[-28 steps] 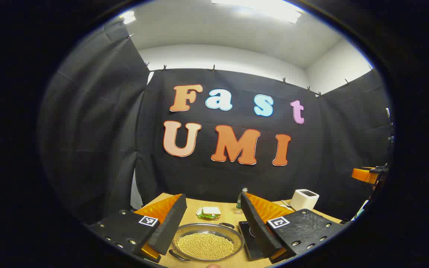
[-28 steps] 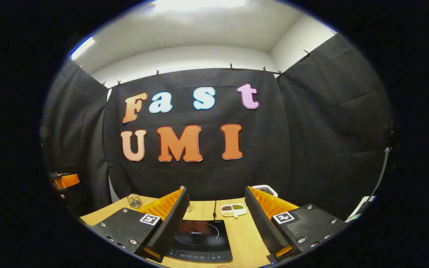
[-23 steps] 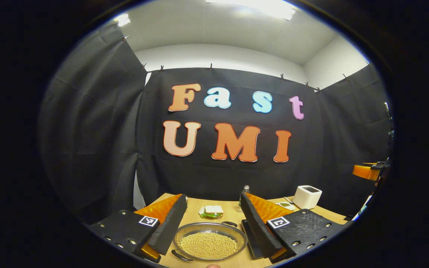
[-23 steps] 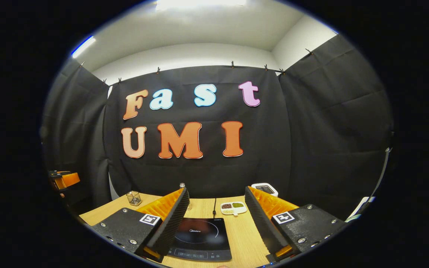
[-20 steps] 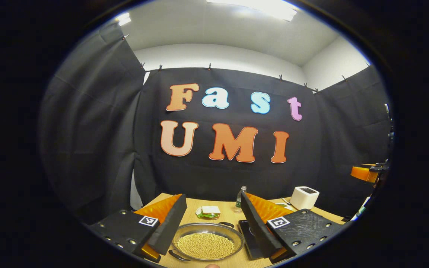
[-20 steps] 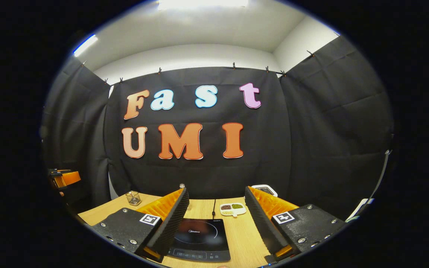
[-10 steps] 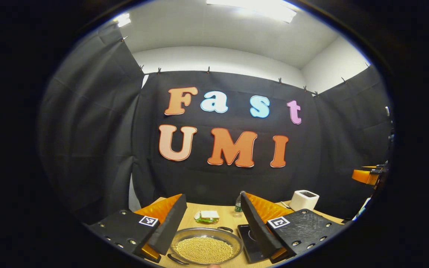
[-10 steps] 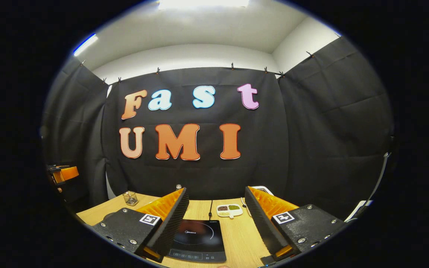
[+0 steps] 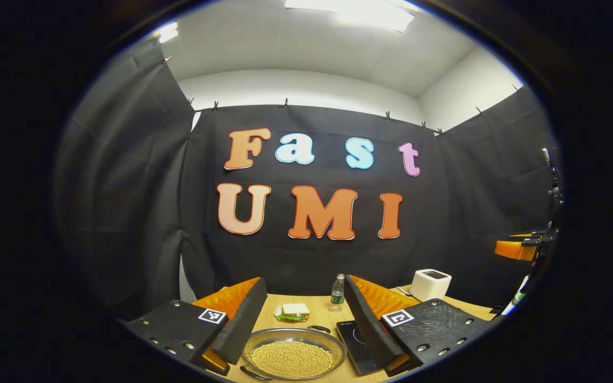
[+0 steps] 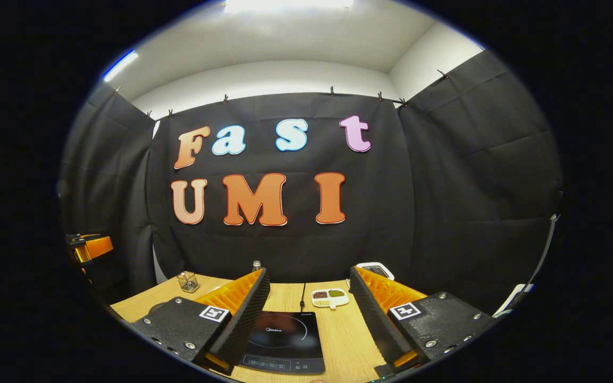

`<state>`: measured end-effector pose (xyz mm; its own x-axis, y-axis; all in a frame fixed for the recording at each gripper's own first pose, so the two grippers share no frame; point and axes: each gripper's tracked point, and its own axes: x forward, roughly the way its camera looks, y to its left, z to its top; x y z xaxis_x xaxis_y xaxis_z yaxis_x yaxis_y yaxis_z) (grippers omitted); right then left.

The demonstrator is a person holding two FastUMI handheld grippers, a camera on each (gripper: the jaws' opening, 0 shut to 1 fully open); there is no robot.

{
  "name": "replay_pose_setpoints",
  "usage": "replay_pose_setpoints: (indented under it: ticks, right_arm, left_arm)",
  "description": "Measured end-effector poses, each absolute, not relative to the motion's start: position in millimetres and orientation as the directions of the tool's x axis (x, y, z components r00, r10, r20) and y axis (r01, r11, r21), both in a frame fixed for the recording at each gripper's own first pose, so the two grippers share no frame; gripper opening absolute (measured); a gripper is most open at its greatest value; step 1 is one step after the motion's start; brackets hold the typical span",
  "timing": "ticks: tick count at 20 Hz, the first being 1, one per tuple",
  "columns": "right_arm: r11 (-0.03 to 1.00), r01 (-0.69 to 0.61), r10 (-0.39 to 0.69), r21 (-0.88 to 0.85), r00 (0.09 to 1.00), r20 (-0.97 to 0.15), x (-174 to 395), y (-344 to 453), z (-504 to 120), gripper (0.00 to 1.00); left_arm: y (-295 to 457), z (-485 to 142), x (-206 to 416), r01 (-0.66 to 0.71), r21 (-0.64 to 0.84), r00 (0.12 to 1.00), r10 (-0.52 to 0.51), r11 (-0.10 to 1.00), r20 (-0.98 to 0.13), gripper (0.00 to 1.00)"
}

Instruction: First push the handle of the pot to place it horizontally, then grasp the pot with both hands and set it on the induction cooktop.

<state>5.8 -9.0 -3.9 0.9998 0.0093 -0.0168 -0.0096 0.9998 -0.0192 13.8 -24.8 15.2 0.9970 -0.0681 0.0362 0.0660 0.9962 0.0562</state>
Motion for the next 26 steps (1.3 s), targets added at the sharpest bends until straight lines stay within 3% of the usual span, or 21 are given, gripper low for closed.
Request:
replay_pose_setpoints:
  ticks: [3, 9, 13, 14, 18, 26]
  right_arm:
    - [1.000, -0.006, 0.005, -0.025, 1.000, -0.014, 4.9, -11.0, -2.9, 0.94]
    - [1.000, -0.007, 0.007, -0.024, 1.000, -0.022, 5.7, -10.2, -6.9, 0.94]
    - [0.999, -0.007, 0.006, -0.032, 0.999, -0.035, 6.4, -10.6, -11.8, 0.94]
    - [0.999, -0.004, 0.003, -0.035, 0.999, -0.036, 8.4, -11.8, -12.5, 0.90]
    - [1.000, -0.004, 0.002, -0.028, 0.999, -0.042, 10.0, -11.1, -14.4, 0.94]
    - [1.000, -0.002, 0.001, -0.026, 0.998, -0.061, 12.6, -14.1, -22.5, 0.94]
  left_arm:
    - [-24.8, 17.7, 13.1, 0.067, 0.043, 0.997, -0.069, 0.997, 0.041, 0.92]
    - [-29.2, 8.9, 15.3, 0.099, 0.016, 0.995, -0.099, 0.995, 0.022, 0.62]
    - [-20.9, 8.5, 15.4, 0.079, 0.044, 0.996, -0.080, 0.996, 0.030, 0.14]
    - [-21.3, 8.9, 15.2, 0.077, 0.057, 0.996, -0.079, 0.995, 0.035, 0.07]
    - [-21.3, -2.7, 18.3, 0.083, 0.056, 0.996, -0.084, 0.995, 0.010, 0.00]
    - [-16.7, -31.4, 11.2, 0.085, 0.064, 0.996, -0.082, 0.994, -0.047, 0.02]
